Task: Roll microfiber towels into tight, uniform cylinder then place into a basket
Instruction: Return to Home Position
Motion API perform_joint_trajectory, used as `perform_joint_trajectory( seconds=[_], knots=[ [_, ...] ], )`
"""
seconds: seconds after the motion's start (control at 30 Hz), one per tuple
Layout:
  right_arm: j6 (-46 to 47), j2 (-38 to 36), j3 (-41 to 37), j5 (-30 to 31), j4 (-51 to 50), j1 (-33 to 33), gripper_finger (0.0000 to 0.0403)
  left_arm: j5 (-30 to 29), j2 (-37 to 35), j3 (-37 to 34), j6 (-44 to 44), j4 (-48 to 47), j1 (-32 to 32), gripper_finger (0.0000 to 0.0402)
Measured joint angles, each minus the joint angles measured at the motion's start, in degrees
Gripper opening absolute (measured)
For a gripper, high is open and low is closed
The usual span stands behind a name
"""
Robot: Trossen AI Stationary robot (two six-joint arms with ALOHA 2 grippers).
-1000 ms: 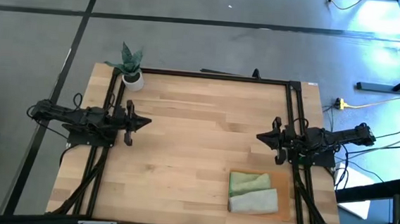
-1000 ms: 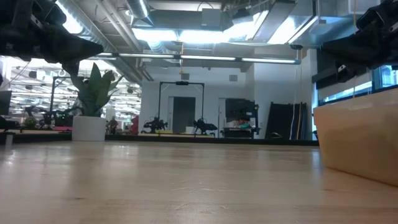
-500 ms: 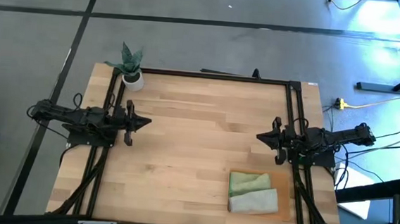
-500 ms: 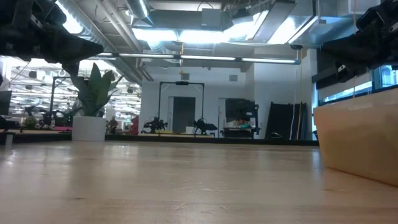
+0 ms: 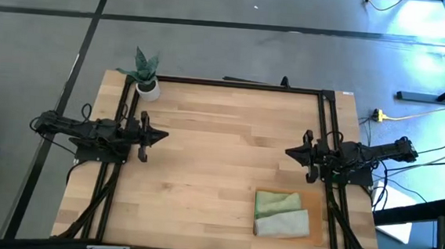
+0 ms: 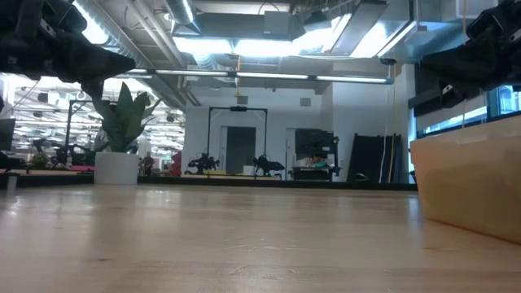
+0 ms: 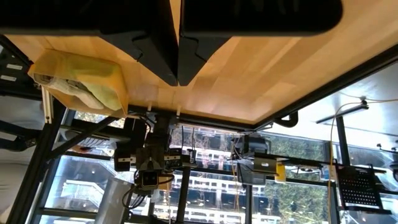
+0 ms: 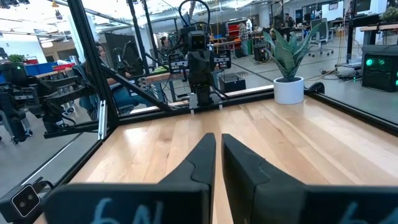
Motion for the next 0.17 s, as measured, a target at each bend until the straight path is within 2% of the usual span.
perform_joint_trajectory(
  seconds=[0.17],
  knots=[
    [0.0,0.0,0.0,0.0,0.0,0.0,0.0029,0.0,0.0,0.0,0.0,0.0,0.0,0.0000]
  ],
)
